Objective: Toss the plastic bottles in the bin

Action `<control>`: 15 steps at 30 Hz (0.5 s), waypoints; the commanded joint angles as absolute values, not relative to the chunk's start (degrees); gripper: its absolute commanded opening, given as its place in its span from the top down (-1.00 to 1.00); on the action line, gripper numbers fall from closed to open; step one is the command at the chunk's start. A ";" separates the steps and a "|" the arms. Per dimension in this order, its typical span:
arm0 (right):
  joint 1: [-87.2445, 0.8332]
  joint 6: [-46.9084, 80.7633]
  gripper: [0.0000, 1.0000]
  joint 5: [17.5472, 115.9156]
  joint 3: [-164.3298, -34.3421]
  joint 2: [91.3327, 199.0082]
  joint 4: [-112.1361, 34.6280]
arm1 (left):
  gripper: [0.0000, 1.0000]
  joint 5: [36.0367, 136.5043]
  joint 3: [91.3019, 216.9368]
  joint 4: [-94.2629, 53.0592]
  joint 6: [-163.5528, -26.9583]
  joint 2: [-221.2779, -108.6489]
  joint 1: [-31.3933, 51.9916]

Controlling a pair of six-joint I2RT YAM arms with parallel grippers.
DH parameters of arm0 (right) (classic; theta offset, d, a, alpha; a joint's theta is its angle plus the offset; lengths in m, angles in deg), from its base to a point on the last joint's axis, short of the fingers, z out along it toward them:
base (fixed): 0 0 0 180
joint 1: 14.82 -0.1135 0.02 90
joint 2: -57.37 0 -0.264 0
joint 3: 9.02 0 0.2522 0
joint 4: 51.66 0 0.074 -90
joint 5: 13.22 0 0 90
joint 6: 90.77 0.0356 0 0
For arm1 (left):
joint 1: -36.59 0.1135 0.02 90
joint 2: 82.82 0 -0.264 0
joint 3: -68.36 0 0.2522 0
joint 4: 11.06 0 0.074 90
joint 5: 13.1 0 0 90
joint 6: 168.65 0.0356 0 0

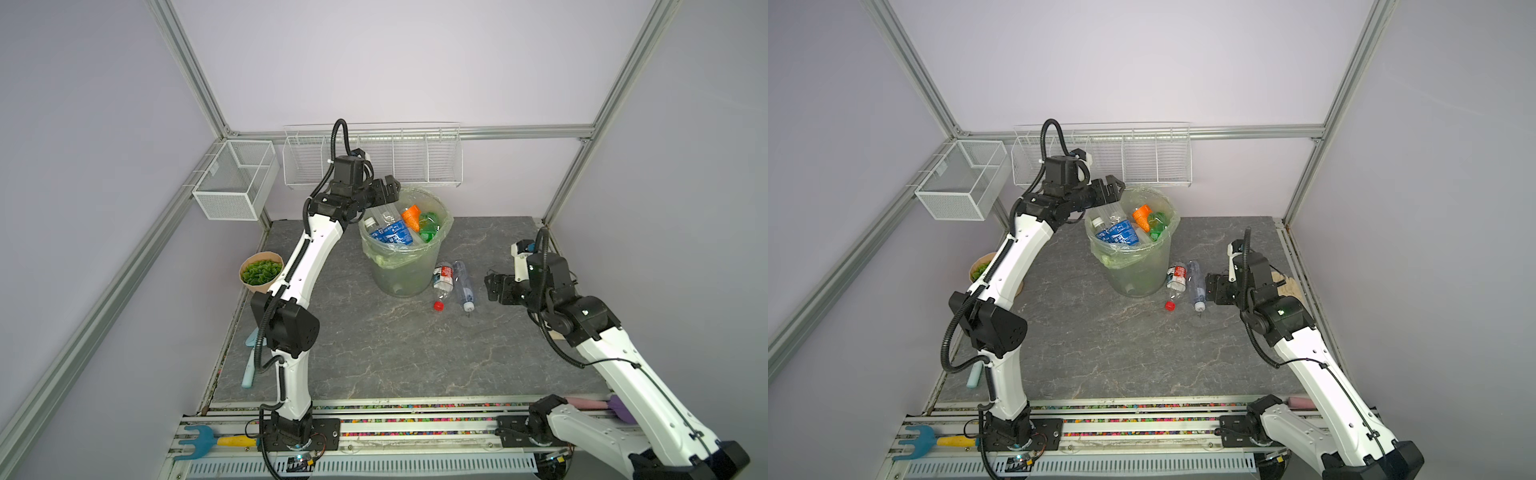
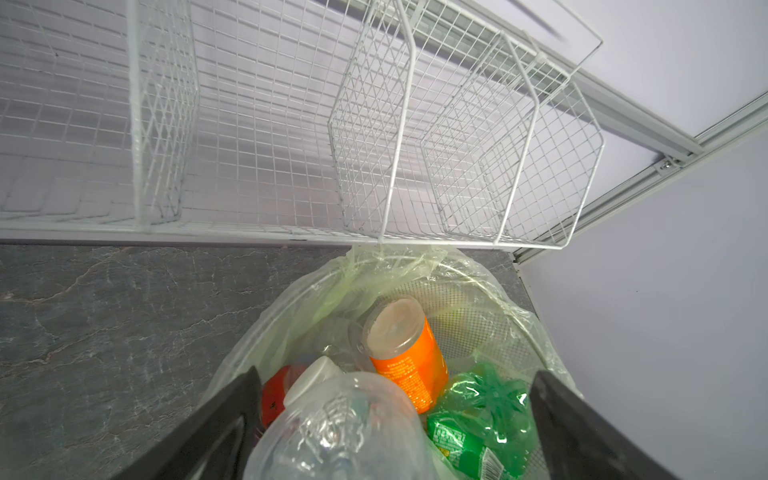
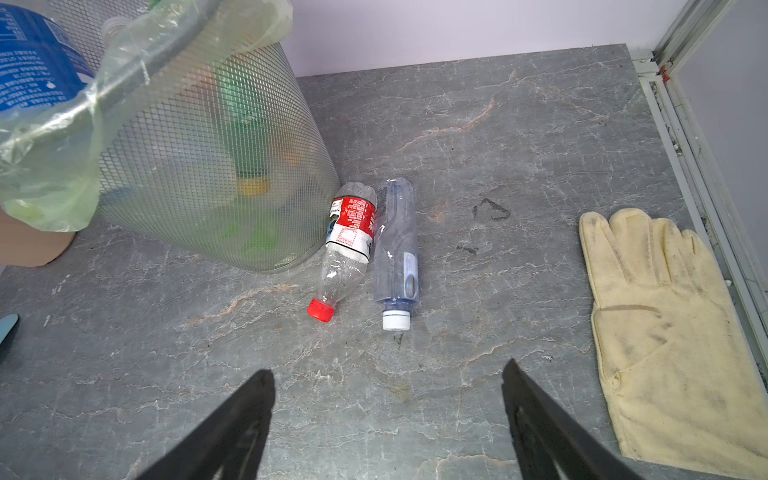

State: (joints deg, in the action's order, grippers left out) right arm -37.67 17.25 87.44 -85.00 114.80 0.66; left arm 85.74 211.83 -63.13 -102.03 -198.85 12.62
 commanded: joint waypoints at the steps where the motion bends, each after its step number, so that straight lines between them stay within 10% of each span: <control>1: -37.23 16.99 -0.77 86.98 -85.45 114.50 0.88 | -1.00 86.41 215.65 -68.40 -100.70 -201.90 11.99; 15: -37.08 16.93 -0.77 87.07 -85.34 114.23 0.77 | -1.00 83.43 217.49 -70.91 -97.41 -203.94 11.98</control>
State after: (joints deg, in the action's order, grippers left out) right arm -37.39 17.25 87.44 -85.00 114.80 0.66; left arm 84.43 215.41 -68.46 -99.31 -203.18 12.25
